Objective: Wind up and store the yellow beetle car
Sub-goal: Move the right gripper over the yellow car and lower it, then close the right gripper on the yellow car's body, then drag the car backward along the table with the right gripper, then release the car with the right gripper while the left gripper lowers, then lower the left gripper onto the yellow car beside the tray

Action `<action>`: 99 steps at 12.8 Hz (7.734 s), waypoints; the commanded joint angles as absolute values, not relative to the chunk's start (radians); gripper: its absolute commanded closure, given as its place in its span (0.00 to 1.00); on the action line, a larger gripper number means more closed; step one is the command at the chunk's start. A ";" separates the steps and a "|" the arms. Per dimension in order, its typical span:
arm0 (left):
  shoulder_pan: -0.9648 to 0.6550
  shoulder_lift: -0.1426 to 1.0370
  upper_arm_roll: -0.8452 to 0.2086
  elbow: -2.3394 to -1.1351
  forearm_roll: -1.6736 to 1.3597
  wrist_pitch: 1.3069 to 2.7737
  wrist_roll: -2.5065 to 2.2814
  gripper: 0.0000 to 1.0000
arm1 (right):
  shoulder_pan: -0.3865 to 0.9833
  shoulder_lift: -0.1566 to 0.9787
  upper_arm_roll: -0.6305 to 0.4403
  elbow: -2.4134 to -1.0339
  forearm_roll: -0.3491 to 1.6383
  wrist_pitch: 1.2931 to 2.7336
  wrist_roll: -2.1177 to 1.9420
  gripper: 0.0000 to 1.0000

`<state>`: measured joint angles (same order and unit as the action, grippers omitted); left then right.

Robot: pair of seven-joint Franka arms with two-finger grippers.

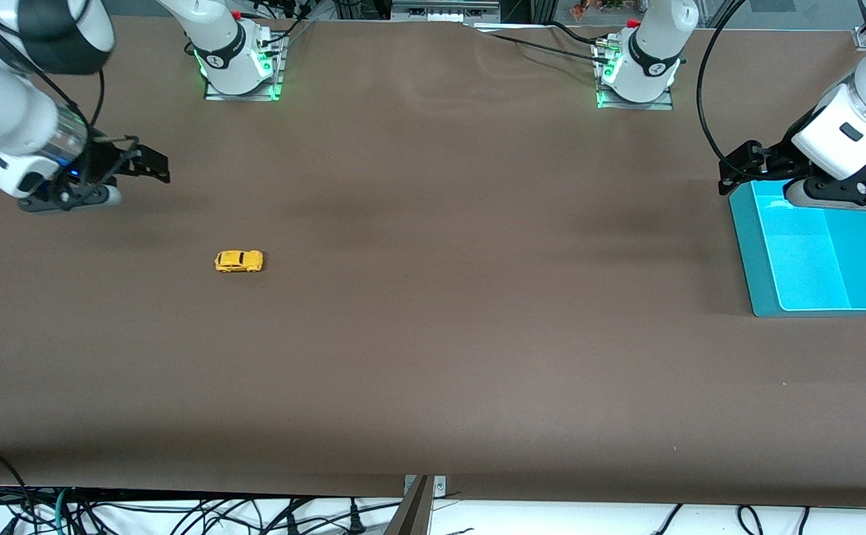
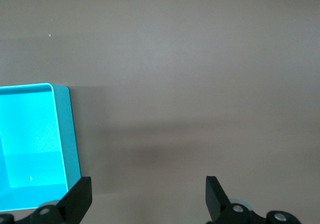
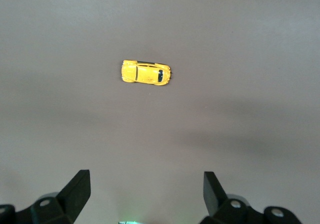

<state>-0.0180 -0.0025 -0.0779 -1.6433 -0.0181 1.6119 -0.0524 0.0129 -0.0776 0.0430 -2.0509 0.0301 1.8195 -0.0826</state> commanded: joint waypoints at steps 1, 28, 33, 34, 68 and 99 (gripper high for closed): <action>-0.017 -0.008 -0.084 -1.632 0.008 1.597 -0.058 0.00 | 0.014 -0.101 0.063 -2.202 0.017 1.986 -0.080 0.00; -0.017 -0.008 -0.084 -1.632 0.009 1.597 -0.057 0.00 | 0.011 0.351 0.120 -2.335 -0.078 2.763 -1.374 0.40; -0.017 -0.008 -0.084 -1.632 0.008 1.597 -0.057 0.00 | 0.009 0.350 0.124 -2.335 -0.078 2.757 -1.374 0.80; -0.017 -0.008 -0.084 -1.632 0.008 1.597 -0.057 0.00 | 0.009 0.350 0.124 -2.335 -0.078 2.755 -1.390 0.80; -0.017 -0.008 -0.089 -1.631 0.009 1.594 -0.055 0.00 | -0.385 0.407 0.100 -2.241 -0.011 2.602 -1.910 0.00; -0.005 0.009 -0.153 -1.611 0.011 1.453 0.151 0.00 | -0.247 -0.097 0.229 -1.861 0.064 1.754 -0.292 0.00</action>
